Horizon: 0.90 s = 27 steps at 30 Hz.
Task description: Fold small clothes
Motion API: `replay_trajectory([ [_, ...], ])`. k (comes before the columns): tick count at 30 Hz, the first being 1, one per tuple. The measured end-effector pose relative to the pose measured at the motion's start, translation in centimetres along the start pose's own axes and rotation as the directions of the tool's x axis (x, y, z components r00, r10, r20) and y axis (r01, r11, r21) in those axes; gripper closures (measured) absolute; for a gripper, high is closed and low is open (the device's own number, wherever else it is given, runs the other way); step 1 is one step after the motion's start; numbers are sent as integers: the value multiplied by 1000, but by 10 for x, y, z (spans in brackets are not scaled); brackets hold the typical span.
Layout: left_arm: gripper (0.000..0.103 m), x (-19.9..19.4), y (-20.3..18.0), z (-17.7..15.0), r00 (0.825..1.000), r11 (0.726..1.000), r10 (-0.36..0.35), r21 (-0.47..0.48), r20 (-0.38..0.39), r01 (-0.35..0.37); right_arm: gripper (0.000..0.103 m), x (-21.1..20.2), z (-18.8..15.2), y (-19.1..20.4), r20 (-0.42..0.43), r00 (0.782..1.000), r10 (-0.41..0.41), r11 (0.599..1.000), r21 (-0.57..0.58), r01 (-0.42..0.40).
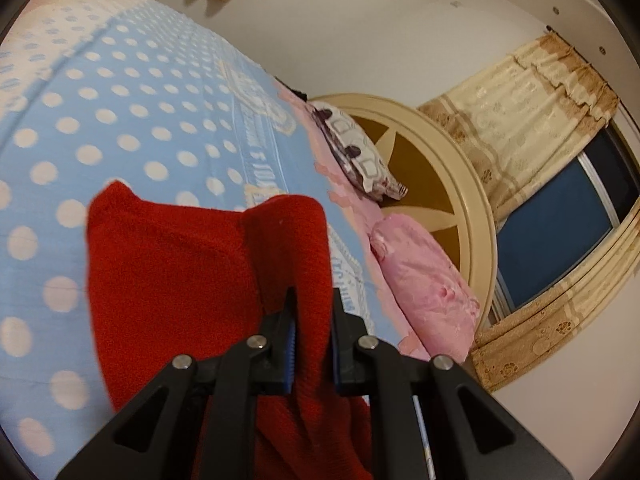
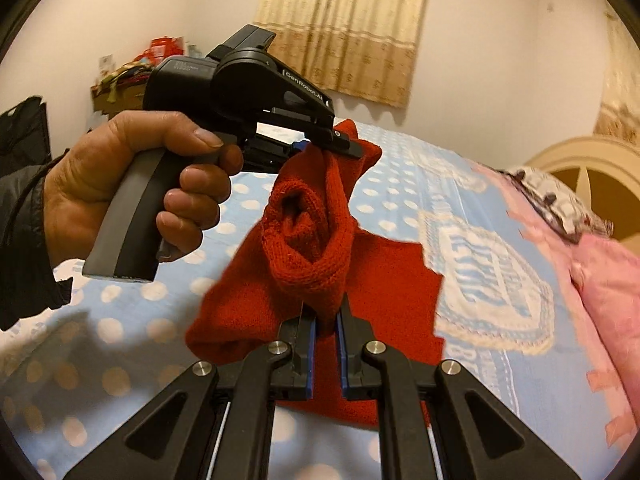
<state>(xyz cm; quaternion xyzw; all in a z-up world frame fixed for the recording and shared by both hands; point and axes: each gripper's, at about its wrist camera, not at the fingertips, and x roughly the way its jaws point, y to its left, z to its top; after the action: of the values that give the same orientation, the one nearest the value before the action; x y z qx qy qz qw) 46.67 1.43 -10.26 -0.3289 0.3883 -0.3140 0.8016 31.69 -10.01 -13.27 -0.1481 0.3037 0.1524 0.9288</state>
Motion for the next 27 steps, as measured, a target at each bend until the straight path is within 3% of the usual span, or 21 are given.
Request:
replay_trajectory([
  [10, 89, 58, -2, -24, 993, 998, 58, 36, -104, -55, 95, 19, -37, -60, -136, 984, 111, 968, 240, -76],
  [13, 89, 68, -11, -31, 988, 994, 80, 91, -133, -68, 95, 22, -49, -68, -158, 977, 141, 956, 277, -93],
  [16, 87, 77, -24, -40, 975, 973, 161, 192, -151, -131, 95, 23, -57, -76, -171, 967, 189, 935, 332, -124],
  [21, 62, 81, -48, -56, 959, 918, 245, 351, -140, -183, 95, 20, -65, -86, -188, 959, 214, 918, 375, -131],
  [24, 39, 65, -61, -61, 968, 909, 224, 382, -114, -166, 94, 21, -72, -92, -220, 946, 236, 908, 398, -134],
  [27, 30, 38, -66, -67, 972, 890, 230, 414, -45, -192, 94, 12, -74, -96, -230, 950, 211, 912, 395, -106],
])
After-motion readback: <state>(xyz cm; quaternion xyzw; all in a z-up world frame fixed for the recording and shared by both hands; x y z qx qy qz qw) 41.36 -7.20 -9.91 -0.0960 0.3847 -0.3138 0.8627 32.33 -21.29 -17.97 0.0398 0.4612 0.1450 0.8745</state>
